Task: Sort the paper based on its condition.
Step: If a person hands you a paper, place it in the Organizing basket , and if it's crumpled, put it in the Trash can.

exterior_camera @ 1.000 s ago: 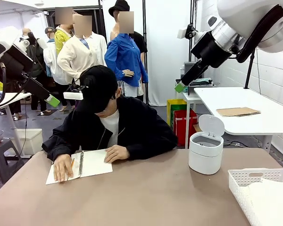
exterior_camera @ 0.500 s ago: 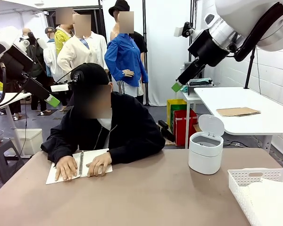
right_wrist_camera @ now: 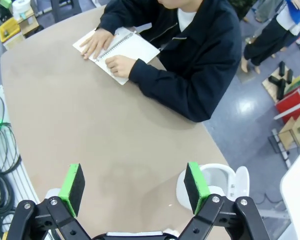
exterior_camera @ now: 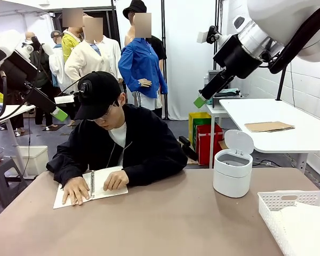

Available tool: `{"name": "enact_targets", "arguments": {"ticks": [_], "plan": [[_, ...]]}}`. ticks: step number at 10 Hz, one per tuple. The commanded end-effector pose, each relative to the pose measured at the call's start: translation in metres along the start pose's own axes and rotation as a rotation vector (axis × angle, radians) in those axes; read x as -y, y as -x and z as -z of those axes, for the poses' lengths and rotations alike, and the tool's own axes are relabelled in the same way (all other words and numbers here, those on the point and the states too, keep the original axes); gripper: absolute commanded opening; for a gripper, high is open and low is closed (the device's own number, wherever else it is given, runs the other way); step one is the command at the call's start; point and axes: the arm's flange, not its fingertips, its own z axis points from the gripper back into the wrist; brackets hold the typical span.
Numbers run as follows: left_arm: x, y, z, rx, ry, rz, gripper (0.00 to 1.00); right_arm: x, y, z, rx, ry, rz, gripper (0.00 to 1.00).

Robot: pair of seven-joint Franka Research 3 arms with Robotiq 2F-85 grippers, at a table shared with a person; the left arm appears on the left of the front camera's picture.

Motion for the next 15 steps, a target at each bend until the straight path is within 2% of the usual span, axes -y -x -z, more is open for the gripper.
{"name": "enact_targets", "arguments": {"ticks": [1,15], "plan": [[0.0019,-0.0002,0.0002,-0.005,-0.009,-0.012,1.0,0.0018,-0.0021,0.0018,-0.003,-0.003,-0.008,1.0],[0.0019,-0.0002,0.0002,-0.005,-0.009,-0.012,1.0,0.0018,-0.0021,0.0018,-0.003,-0.003,-0.008,1.0]]}}
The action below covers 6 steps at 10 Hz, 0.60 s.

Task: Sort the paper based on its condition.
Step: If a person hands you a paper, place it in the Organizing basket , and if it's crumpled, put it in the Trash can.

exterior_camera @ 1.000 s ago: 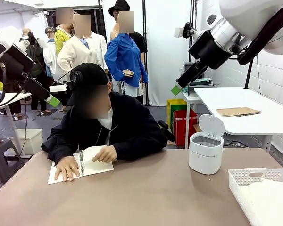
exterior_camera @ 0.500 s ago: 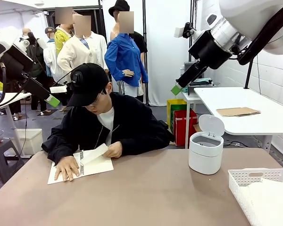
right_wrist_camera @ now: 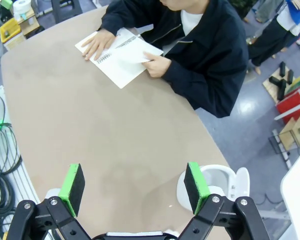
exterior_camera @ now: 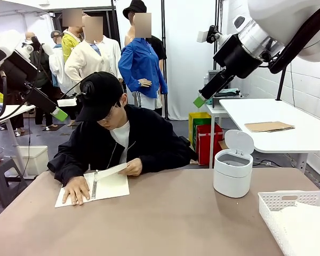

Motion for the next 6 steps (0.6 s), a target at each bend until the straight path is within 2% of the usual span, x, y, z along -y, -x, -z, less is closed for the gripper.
{"name": "enact_targets", "arguments": {"ticks": [1,6], "plan": [[0.0019,-0.0002,0.0002,-0.005,-0.009,-0.012,1.0,0.0019,-0.001,0.0016,-0.005,0.0,-0.006,1.0],[0.0019,-0.0002,0.0002,-0.005,-0.009,-0.012,1.0,0.0019,-0.001,0.0016,-0.005,0.0,-0.006,1.0]]}}
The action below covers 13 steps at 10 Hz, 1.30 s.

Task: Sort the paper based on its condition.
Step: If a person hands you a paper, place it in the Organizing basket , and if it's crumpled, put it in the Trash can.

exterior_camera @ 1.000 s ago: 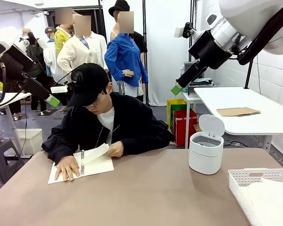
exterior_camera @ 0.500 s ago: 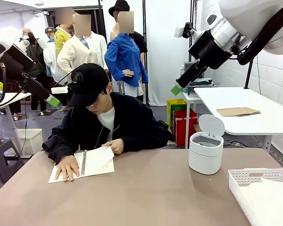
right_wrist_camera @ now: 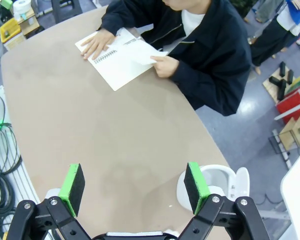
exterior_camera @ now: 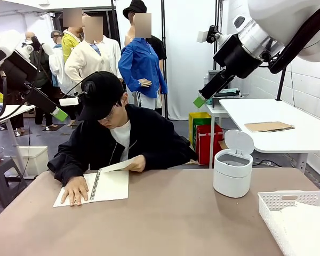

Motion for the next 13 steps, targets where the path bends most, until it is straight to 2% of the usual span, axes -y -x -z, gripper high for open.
{"name": "enact_targets", "arguments": {"ticks": [1,13], "plan": [[0.0019,-0.0002,0.0002,-0.005,-0.009,-0.012,1.0,0.0019,-0.001,0.0016,-0.005,0.0,-0.006,1.0],[0.0019,-0.0002,0.0002,-0.005,-0.009,-0.012,1.0,0.0019,-0.001,0.0016,-0.005,0.0,-0.006,1.0]]}}
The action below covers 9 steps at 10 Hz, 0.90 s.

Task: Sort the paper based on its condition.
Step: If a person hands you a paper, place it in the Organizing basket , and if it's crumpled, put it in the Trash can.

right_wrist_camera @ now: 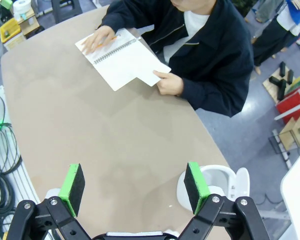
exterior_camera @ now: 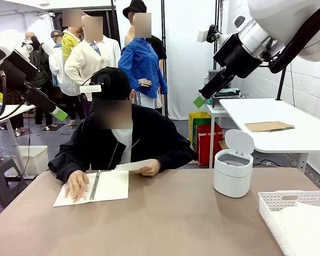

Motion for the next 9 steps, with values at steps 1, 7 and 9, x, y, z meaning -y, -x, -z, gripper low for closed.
{"name": "enact_targets", "arguments": {"ticks": [1,7,9], "plan": [[0.0019,-0.0002,0.0002,-0.005,-0.009,-0.012,1.0,0.0019,-0.001,0.0016,-0.005,0.0,-0.006,1.0],[0.0019,-0.0002,0.0002,-0.005,-0.009,-0.012,1.0,0.0019,-0.001,0.0016,-0.005,0.0,-0.006,1.0],[0.0019,-0.0002,0.0002,-0.005,-0.009,-0.012,1.0,0.0019,-0.001,0.0016,-0.005,0.0,-0.006,1.0]]}}
